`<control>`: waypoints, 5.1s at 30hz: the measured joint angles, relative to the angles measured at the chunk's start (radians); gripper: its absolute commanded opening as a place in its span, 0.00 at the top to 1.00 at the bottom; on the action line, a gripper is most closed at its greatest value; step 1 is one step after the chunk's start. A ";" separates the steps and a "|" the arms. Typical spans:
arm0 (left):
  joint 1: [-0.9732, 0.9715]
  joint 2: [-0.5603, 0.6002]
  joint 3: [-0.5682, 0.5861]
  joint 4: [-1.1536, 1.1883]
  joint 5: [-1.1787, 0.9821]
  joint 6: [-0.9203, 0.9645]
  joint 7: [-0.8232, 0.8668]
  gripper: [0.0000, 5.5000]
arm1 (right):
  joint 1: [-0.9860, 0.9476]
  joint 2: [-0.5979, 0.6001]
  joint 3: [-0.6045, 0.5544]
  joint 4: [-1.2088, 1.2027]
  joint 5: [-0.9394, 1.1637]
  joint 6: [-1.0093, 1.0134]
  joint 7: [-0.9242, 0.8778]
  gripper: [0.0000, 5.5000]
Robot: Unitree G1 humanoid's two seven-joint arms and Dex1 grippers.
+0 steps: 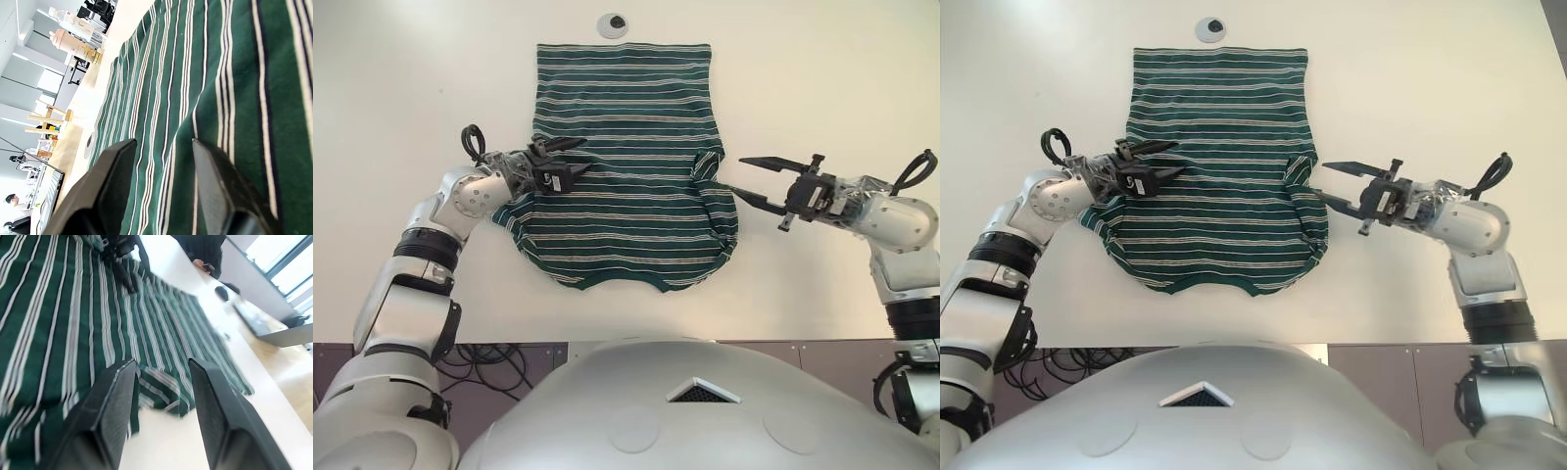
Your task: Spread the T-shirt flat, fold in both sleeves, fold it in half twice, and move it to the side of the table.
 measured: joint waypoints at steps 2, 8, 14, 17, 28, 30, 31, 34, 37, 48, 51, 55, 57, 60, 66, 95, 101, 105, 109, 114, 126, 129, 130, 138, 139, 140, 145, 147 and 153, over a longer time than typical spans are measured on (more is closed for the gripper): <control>-0.001 -0.002 -0.001 0.000 0.000 0.002 0.000 0.62 | -0.029 0.033 0.016 0.014 -0.025 -0.003 -0.011 0.64; -0.001 -0.004 -0.001 -0.001 -0.002 0.005 0.000 0.62 | -0.072 0.068 0.063 0.181 -0.175 -0.032 -0.064 0.64; -0.001 -0.006 -0.001 -0.002 -0.003 0.008 0.000 0.62 | -0.103 0.060 0.084 0.315 -0.248 -0.104 -0.083 0.64; -0.001 -0.007 -0.001 -0.001 -0.003 0.009 0.000 0.62 | -0.105 0.044 0.090 0.324 -0.245 -0.123 -0.065 0.64; -0.007 -0.012 -0.006 0.013 -0.002 0.014 0.001 0.62 | -0.036 -0.127 0.082 0.227 -0.225 -0.114 0.022 0.64; -0.008 -0.012 -0.006 0.015 -0.002 0.014 0.001 0.62 | -0.021 -0.143 0.074 0.211 -0.209 -0.100 0.041 0.64; -0.008 -0.013 -0.006 0.015 -0.002 0.014 0.001 0.62 | -0.012 -0.147 0.073 0.202 -0.206 -0.096 0.044 0.64; -0.009 -0.014 -0.006 0.016 -0.002 0.014 0.001 0.62 | 0.016 -0.183 0.078 0.177 -0.189 -0.094 0.080 0.64; -0.009 -0.014 -0.006 0.016 -0.002 0.014 0.001 0.62 | 0.051 -0.220 0.062 0.126 -0.145 -0.065 0.119 0.64; 0.136 -0.058 0.194 -0.403 -0.568 0.231 -0.212 0.62 | 0.016 -0.206 -0.071 0.022 -0.112 -0.013 0.012 0.64; 0.258 0.021 0.291 -0.544 -0.749 0.363 -0.329 0.62 | 0.018 -0.204 -0.082 0.026 -0.115 -0.010 -0.015 0.64; 0.457 0.119 0.464 -0.583 -1.041 0.596 -0.572 0.62 | 0.033 -0.165 -0.079 0.037 -0.122 -0.019 -0.046 0.64; 0.565 0.164 0.562 -0.573 -1.175 0.728 -0.720 0.62 | 0.039 -0.162 -0.076 0.050 -0.126 -0.023 -0.047 0.64; 0.691 0.196 0.652 -0.512 -1.278 0.906 -0.903 0.62 | 0.042 -0.134 -0.070 0.055 -0.126 -0.024 -0.048 0.64; 0.680 0.170 0.667 -0.385 -1.219 1.116 -0.869 0.62 | 0.047 -0.127 -0.064 0.079 -0.129 -0.028 -0.048 0.64; 0.495 0.080 0.718 -0.387 -1.075 1.429 -0.601 1.00 | 0.056 -0.092 -0.043 0.092 -0.129 -0.028 -0.047 0.64; 0.494 0.056 0.775 -0.483 -1.119 1.410 -0.676 1.00 | 0.056 -0.092 -0.042 0.099 -0.129 -0.028 -0.045 0.64; 0.504 0.027 0.772 -0.586 -1.135 1.414 -0.684 1.00 | 0.055 -0.092 -0.042 0.101 -0.129 -0.027 -0.044 0.64; 0.508 0.007 0.741 -0.685 -1.136 1.432 -0.679 1.00 | 0.055 -0.092 -0.042 0.100 -0.129 -0.026 -0.044 0.64; 0.489 -0.044 0.671 -0.729 -1.113 1.437 -0.629 1.00 | 0.055 -0.092 -0.041 0.100 -0.128 -0.026 -0.044 0.64; 0.426 -0.177 0.501 -0.640 -0.958 1.304 -0.575 0.88 | 0.063 -0.090 -0.050 0.098 -0.089 -0.012 -0.043 0.64; 0.425 -0.178 0.485 -0.638 -0.955 1.301 -0.577 0.79 | 0.101 -0.082 -0.098 0.022 0.120 0.217 -0.020 0.64; 0.425 -0.180 0.476 -0.639 -0.954 1.301 -0.579 0.77 | 0.114 -0.079 -0.113 -0.013 0.205 0.319 -0.012 0.64; 0.442 -0.205 0.441 -0.711 -0.959 1.316 -0.578 0.57 | 0.223 -0.101 -0.218 -0.141 0.557 1.008 -0.008 0.64; 0.442 -0.208 0.437 -0.719 -0.959 1.316 -0.576 0.52 | 0.223 -0.099 -0.219 -0.140 0.557 1.038 -0.013 0.64; 0.441 -0.212 0.430 -0.726 -0.959 1.316 -0.573 0.50 | 0.224 -0.095 -0.218 -0.134 0.553 1.072 -0.020 0.64; 0.429 -0.213 0.400 -0.727 -0.938 1.346 -0.548 0.36 | 0.190 -0.084 -0.221 -0.083 0.546 1.106 -0.023 0.64; 0.420 -0.213 0.385 -0.717 -0.917 1.348 -0.533 0.31 | 0.167 -0.066 -0.225 -0.058 0.538 1.109 -0.024 0.64; 0.428 -0.229 0.433 -0.808 -0.954 1.272 -0.535 0.29 | 0.172 -0.054 -0.216 -0.061 0.539 1.131 0.021 0.67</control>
